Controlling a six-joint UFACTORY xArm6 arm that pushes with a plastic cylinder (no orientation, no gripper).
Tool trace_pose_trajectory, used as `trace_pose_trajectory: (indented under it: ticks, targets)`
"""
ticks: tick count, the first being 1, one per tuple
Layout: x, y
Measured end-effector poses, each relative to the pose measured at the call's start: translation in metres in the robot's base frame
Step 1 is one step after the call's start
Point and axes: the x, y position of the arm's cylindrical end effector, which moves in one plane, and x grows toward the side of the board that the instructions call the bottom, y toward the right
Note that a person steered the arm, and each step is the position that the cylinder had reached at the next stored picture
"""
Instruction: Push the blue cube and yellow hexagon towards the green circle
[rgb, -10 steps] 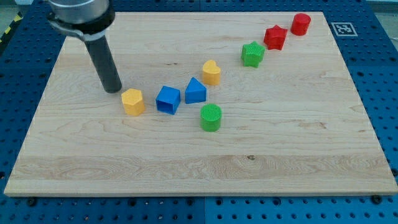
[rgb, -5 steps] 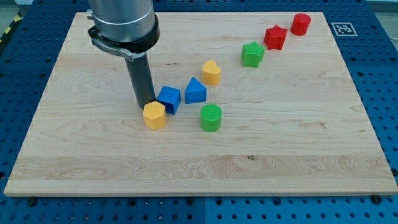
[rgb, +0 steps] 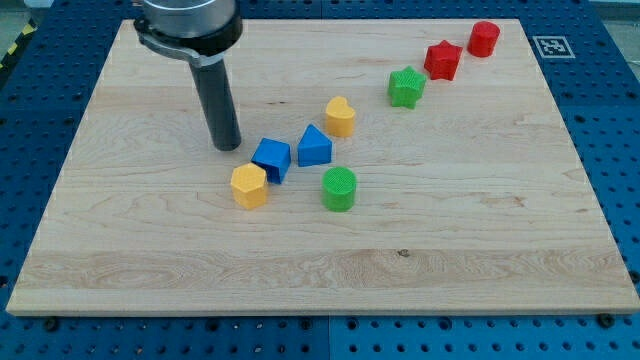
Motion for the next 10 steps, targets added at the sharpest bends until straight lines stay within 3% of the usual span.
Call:
trace_pose_trajectory:
  ticks: [4,7,8,10]
  targets:
    - [0.025,0.065]
    - [0.015,-0.021]
    - [0.019,-0.021]
    - [0.073,-0.007]
